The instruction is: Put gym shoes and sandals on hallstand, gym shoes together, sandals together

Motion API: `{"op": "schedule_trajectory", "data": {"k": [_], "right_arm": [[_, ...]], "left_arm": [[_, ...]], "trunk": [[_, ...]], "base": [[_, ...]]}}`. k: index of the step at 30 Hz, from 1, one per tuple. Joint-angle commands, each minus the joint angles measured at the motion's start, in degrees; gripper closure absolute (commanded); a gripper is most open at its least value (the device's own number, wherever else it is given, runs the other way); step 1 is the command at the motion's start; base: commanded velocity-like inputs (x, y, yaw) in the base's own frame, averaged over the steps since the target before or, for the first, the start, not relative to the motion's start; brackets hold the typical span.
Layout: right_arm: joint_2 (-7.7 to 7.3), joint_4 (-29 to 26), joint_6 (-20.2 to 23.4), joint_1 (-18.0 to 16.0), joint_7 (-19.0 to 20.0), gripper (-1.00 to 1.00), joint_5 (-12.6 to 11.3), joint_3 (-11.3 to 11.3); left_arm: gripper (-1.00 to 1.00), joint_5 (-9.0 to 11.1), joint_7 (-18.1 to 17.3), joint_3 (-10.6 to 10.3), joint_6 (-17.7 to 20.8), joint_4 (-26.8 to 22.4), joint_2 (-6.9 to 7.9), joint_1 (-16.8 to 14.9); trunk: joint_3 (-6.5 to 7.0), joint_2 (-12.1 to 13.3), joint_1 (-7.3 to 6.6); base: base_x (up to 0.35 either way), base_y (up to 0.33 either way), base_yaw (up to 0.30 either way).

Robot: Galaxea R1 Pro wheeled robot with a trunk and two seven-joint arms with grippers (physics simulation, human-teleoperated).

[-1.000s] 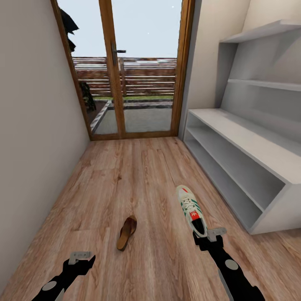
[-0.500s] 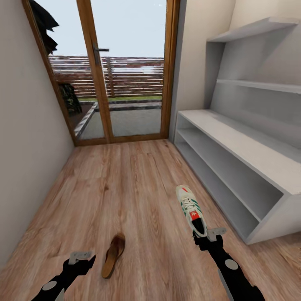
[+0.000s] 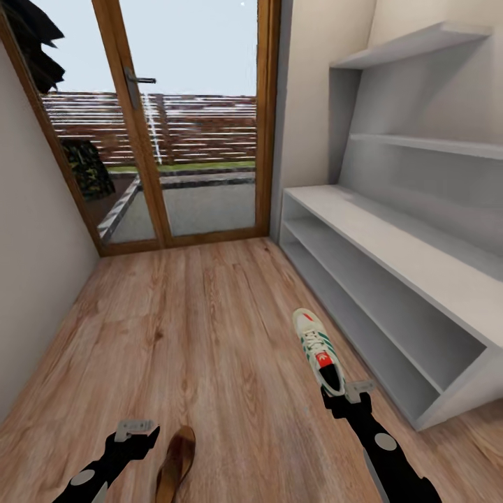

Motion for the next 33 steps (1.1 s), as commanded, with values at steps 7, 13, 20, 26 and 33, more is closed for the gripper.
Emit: {"op": "schedule_trajectory", "data": {"k": [7, 13, 20, 26, 33], "right_arm": [[0.06, -0.02, -0.19, -0.03, 0.41, 1.00, 0.52, -0.25], [0.12, -0.02, -0.02, -0.03, 0.41, 1.00, 0.41, -0.21], [0.23, -0.02, 0.00, -0.03, 0.41, 1.00, 0.34, -0.22], [0.28, -1.95, 1.73, -0.03, 0.41, 1.00, 0.18, -0.42], [0.61, -14.45, 14.23, -0.03, 0.49, 1.00, 0.01, -0.35]], "left_arm": [[-1.00, -1.21, -0.39, -0.25, -0.25, -0.01, -0.04, 0.01], [-1.00, -1.64, -0.40, -0.91, -0.22, 0.10, 0.00, 0.01], [-1.00, -1.59, -0.46, -1.01, -0.18, 0.29, -0.01, 0.01], [-1.00, -1.70, -0.46, -0.94, -0.22, 1.09, -0.04, 0.01], [-1.00, -1.73, -0.46, -0.93, -0.15, 1.36, -0.04, -0.04]], "trunk": [[-0.05, -0.02, 0.02], [-0.45, -0.43, 0.27], [-2.04, -0.53, 0.45], [-3.72, -0.61, 0.60], [-5.89, -0.70, 0.78]], "base": [[0.110, 0.046, -0.003], [0.004, 0.002, 0.000], [0.000, 0.000, 0.000], [0.000, 0.000, 0.000], [0.000, 0.000, 0.000]]}}
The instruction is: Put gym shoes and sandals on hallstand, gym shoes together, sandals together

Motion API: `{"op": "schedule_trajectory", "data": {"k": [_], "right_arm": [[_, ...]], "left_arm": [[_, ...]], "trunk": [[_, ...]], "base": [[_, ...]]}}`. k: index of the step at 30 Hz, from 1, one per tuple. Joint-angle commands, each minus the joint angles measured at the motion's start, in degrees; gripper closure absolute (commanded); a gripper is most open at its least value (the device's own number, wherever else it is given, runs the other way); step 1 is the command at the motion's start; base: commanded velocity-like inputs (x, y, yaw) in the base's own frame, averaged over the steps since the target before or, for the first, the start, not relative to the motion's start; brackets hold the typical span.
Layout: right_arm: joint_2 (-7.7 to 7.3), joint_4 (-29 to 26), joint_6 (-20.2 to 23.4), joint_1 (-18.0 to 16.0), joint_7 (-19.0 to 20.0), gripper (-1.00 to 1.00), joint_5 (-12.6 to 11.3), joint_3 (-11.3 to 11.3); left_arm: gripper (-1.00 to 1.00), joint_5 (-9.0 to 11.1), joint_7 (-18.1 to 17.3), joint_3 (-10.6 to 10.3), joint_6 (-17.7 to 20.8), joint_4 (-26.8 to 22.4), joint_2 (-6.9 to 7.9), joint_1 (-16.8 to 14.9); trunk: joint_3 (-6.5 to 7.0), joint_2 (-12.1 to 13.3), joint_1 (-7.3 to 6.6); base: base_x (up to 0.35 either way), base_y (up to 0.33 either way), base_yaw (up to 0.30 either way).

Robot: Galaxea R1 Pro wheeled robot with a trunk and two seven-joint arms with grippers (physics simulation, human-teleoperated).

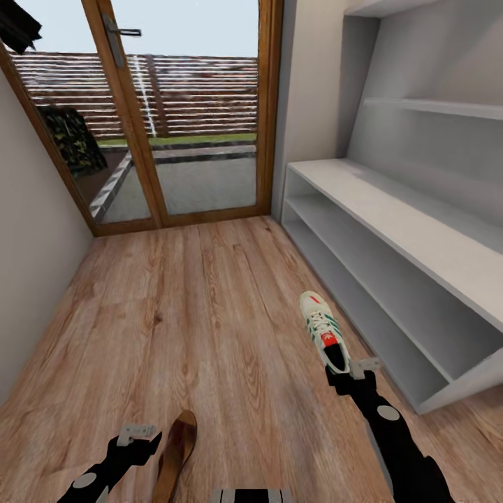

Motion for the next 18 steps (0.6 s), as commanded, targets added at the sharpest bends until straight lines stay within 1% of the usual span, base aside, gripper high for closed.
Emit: {"op": "schedule_trajectory", "data": {"k": [1, 4, 6, 18], "right_arm": [[0.05, -2.03, 1.08, -0.01, 0.43, 1.00, 0.50, -0.12], [0.08, -4.22, 1.88, -0.01, 0.43, 1.00, 0.49, -0.13], [0.07, -4.64, 2.10, -0.01, 0.45, 1.00, 0.49, -0.15], [0.01, -3.95, 2.46, 0.11, 0.52, 1.00, 0.57, -0.17]], "left_arm": [[-1.00, -0.60, -0.33, 0.46, -0.23, 0.04, -0.03, -0.05], [-1.00, -0.60, -0.33, 0.45, -0.22, 0.04, -0.03, -0.06], [-1.00, -0.60, -0.33, 0.44, -0.22, 0.05, -0.03, -0.07], [-1.00, -0.60, -0.33, 0.49, -0.27, 0.05, -0.03, -0.07]], "trunk": [[-0.37, -0.03, 0.01], [-1.30, -0.07, 0.09], [-1.93, -0.10, 0.14], [-5.68, -0.26, 0.45]], "base": [[0.000, 0.000, 0.000], [0.000, 0.000, 0.000], [0.000, 0.000, 0.000], [0.000, 0.000, 0.000]]}}
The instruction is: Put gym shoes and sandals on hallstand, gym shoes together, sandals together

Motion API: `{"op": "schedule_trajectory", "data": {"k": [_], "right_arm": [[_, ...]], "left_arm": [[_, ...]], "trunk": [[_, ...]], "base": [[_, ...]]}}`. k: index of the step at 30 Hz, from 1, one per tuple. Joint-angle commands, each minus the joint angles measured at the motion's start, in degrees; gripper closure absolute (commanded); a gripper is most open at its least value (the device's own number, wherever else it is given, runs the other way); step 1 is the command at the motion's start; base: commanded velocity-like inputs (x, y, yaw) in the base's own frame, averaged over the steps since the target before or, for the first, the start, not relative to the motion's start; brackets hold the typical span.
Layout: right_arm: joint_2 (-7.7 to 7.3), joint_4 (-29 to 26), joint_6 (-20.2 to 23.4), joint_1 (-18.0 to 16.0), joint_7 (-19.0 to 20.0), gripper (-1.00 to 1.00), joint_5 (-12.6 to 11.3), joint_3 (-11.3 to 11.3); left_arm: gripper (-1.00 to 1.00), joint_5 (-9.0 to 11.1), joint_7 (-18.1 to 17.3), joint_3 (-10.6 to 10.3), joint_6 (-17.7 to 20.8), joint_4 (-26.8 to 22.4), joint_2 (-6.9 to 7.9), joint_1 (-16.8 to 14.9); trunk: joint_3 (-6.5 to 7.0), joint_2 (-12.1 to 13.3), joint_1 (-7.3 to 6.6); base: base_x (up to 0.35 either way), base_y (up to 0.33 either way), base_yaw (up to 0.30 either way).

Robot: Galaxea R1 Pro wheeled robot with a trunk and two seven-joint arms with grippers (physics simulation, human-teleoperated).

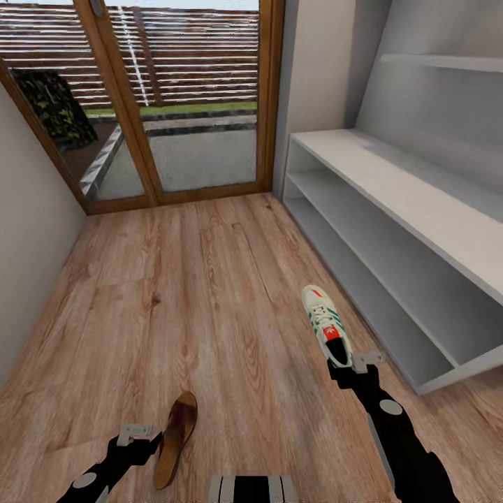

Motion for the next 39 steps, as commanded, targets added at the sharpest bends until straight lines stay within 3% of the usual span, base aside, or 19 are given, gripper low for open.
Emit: {"op": "schedule_trajectory", "data": {"k": [1, 5, 14, 29, 39], "right_arm": [[0.03, -0.10, 0.26, 0.00, 0.44, 1.00, 0.53, -0.13], [0.03, -0.02, 0.25, 0.03, 0.44, 1.00, 0.53, -0.12], [0.03, 0.01, 0.28, 0.03, 0.44, 1.00, 0.53, -0.05], [0.03, 0.01, 0.29, 0.02, 0.44, 1.00, 0.53, -0.05], [0.03, 0.01, 0.30, 0.03, 0.44, 1.00, 0.53, -0.05]], "left_arm": [[-1.00, -0.60, -0.33, 0.50, -0.25, 0.05, -0.03, -0.04], [-1.00, -0.77, -0.33, 0.51, -0.31, 0.05, -0.03, -0.04], [-1.00, -3.17, -0.26, 0.65, -0.51, 0.04, -0.03, -0.04], [-1.00, -3.32, -0.27, 0.69, -1.47, 0.04, -0.03, 0.05], [-1.00, -3.32, -0.30, 0.69, -1.50, 0.04, -0.08, 0.05]], "trunk": [[-0.36, -0.03, 0.01], [-1.44, -0.09, 0.11], [-1.51, -0.09, 0.11], [-1.51, -0.09, 0.11], [-1.15, -0.09, 0.11]], "base": [[0.000, 0.000, 0.000], [0.000, 0.000, 0.000], [-0.002, 0.000, 0.000], [-0.242, 0.000, 0.000], [-0.044, 0.000, -0.144]]}}
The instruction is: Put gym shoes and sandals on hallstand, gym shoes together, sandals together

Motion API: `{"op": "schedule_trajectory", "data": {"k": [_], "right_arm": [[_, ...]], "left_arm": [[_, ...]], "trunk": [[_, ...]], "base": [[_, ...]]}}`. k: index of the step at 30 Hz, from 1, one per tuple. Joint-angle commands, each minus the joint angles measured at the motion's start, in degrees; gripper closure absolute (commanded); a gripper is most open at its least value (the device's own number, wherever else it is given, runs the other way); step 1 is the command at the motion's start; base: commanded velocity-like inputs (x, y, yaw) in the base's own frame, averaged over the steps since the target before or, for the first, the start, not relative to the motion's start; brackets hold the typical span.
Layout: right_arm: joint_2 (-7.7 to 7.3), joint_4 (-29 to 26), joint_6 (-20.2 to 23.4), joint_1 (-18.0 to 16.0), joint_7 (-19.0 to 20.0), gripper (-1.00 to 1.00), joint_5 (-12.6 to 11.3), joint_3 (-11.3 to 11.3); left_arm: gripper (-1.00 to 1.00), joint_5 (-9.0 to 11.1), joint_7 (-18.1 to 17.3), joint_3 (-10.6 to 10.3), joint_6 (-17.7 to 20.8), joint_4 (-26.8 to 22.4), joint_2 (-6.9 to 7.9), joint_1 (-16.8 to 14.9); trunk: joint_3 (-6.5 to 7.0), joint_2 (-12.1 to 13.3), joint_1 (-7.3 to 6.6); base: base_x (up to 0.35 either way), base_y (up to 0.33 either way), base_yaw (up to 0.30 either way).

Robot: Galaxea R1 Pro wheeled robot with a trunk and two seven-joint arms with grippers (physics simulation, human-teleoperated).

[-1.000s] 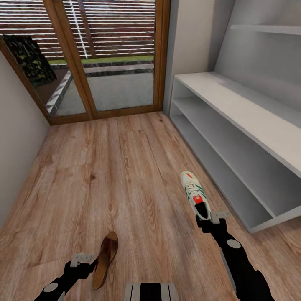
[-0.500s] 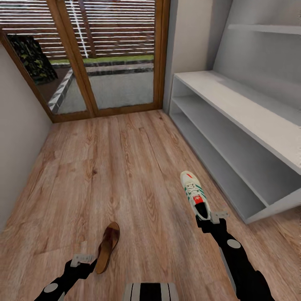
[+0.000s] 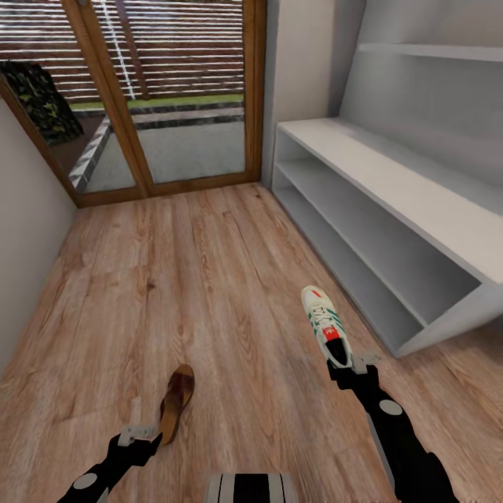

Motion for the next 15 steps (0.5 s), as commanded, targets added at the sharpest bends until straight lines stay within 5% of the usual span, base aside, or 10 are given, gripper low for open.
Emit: {"op": "schedule_trajectory", "data": {"k": [1, 7, 15], "right_arm": [[0.03, -0.09, 0.24, -0.03, 0.44, 1.00, 0.57, -0.13], [0.03, -0.09, 0.25, -0.06, 0.44, 1.00, 0.57, -0.13], [0.11, -0.09, 0.26, -0.05, 0.44, 1.00, 0.57, -0.13]], "left_arm": [[-1.00, -0.60, -0.33, 0.49, -0.24, 0.02, -0.04, -0.02], [-1.00, -0.67, -0.34, 0.49, -0.24, 0.02, -0.07, -0.06], [-1.00, -0.68, -0.35, 0.49, -0.24, 0.02, -0.01, -0.11]], "trunk": [[0.02, -0.01, -0.01], [0.30, -0.01, -0.01], [0.38, -0.01, -0.01]], "base": [[-0.007, 0.000, -0.213], [-0.003, 0.000, -0.182], [-0.001, 0.000, -0.039]]}}
